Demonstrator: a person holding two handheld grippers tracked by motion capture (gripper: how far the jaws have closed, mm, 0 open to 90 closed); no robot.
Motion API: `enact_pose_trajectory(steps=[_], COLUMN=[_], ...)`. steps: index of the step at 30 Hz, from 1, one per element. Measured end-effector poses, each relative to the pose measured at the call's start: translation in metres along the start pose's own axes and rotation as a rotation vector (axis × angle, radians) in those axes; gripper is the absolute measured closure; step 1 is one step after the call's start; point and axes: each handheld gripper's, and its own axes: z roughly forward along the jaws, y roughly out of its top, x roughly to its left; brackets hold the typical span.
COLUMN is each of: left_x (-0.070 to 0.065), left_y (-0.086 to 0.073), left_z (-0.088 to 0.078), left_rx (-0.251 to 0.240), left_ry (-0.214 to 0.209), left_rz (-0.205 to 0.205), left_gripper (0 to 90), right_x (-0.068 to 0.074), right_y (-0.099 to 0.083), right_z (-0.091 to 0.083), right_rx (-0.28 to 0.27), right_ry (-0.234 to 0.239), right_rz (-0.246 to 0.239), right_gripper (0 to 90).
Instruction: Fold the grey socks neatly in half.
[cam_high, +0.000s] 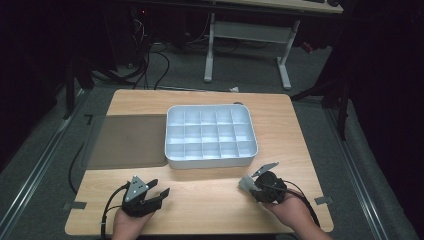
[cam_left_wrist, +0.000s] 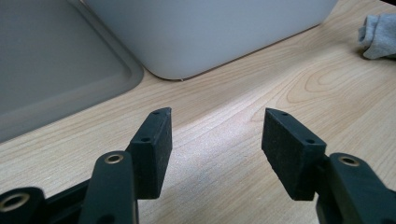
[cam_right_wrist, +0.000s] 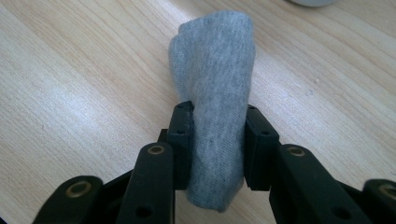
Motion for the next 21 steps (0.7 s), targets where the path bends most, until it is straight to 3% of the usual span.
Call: enact_pose_trajectory(steps=[9, 21], left_x=[-0.001, -0.003], left_y=[0.0, -0.001], left_z=[0.001, 0.003], left_rx=[0.007, 0.016], left_ry=[-0.006, 0.002], left_rz=[0.005, 0.019], left_gripper=[43.4, 43.4], right_x=[-0.006, -0.021], right_y=[0.008, 0.016], right_z=[0.0, -0.026], right_rx=[0.076, 0.04], right_ry=[0.029, 0.052], right_rz=[-0.016, 0.024], right_gripper=[70.5, 70.4])
